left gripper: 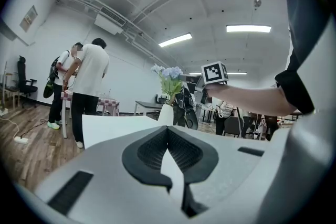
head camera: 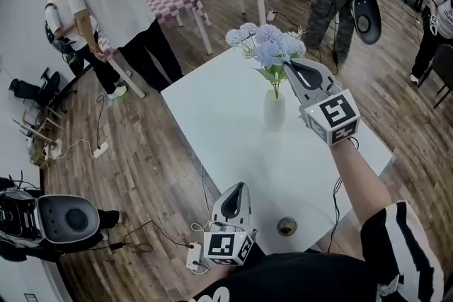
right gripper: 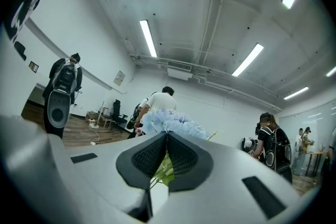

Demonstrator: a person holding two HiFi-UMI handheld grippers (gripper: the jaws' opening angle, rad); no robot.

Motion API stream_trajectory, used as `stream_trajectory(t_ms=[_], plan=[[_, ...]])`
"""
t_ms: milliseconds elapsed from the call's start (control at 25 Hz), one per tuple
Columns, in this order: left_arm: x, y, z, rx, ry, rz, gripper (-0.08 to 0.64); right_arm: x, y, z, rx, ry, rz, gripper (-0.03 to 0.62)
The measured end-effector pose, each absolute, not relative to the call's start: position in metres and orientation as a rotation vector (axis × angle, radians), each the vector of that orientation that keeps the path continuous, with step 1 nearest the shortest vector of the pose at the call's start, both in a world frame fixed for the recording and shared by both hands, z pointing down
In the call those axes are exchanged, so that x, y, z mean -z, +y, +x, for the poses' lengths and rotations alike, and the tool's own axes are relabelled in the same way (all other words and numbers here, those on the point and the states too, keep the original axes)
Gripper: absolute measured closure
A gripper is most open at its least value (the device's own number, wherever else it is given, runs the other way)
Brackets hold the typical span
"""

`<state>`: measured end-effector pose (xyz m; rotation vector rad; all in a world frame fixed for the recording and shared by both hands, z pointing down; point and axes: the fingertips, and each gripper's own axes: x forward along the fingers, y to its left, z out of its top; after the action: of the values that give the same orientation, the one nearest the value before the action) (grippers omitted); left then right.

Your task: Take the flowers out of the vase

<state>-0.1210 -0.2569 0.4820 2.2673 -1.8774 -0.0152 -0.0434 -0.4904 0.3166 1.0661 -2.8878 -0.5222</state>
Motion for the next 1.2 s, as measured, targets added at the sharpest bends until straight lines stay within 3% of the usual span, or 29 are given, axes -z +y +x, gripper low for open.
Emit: stream_trajectory(t_ms=[1200], plan=[[-0.45, -0.273, -0.121, 0.026, -1.863, 2.293, 0.558, -0.232, -0.51, -0.028, 0.803, -2.831, 1.18, 0.571]])
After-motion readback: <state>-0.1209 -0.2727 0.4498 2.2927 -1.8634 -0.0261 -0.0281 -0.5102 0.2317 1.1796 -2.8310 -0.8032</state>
